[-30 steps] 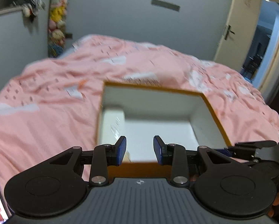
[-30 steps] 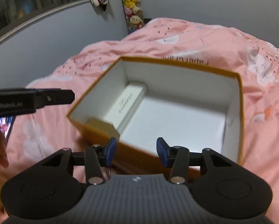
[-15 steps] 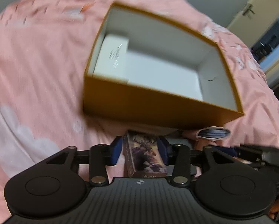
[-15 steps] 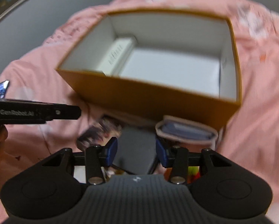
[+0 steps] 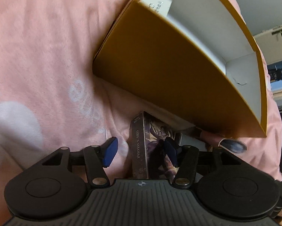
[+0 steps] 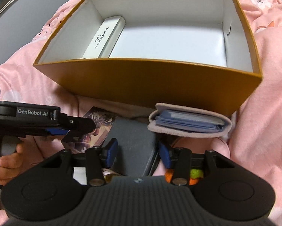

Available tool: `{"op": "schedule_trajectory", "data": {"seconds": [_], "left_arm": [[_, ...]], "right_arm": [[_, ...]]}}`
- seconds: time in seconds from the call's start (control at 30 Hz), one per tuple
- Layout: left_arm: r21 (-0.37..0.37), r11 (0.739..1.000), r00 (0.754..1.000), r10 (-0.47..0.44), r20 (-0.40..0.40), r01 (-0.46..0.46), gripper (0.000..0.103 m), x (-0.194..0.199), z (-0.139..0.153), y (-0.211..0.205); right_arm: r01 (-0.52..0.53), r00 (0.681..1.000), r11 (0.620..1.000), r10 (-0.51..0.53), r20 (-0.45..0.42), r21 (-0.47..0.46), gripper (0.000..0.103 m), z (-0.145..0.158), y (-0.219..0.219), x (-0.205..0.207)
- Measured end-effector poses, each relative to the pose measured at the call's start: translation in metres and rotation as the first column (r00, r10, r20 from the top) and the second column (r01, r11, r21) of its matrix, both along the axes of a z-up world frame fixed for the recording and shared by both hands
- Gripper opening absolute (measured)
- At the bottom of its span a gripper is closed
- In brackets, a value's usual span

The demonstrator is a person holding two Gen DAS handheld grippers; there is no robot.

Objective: Organize objects
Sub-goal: 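Grasp the dark photo card pack with the left gripper while the right gripper grasps the black card holder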

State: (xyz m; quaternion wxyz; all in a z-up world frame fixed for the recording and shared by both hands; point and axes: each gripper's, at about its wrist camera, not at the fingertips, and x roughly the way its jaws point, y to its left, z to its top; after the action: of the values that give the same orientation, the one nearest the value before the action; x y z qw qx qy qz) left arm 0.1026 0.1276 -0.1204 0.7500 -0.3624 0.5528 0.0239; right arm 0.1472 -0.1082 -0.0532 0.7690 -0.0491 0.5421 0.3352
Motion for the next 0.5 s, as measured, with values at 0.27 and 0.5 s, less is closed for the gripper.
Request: {"op": "schedule_trajectory", "data": {"seconds": [0.27, 0.5], "left_arm": [[-0.123, 0.992, 1.0, 0.012, -0.008, -0.013, 0.054, 0.004, -0.02, 0.0], [-0.069, 0.998, 0.998, 0.002, 0.055, 0.001, 0.033, -0.015, 0.006, 0.002]], "right_arm": [[0.003, 1.0, 1.0, -0.003, -0.024, -0.002, 0.053, -0.008, 0.0, 0.008], [0.027, 0.998, 0.999, -0.026, -0.061, 0.023, 0.055, -0.011, -0.006, 0.012]]}}
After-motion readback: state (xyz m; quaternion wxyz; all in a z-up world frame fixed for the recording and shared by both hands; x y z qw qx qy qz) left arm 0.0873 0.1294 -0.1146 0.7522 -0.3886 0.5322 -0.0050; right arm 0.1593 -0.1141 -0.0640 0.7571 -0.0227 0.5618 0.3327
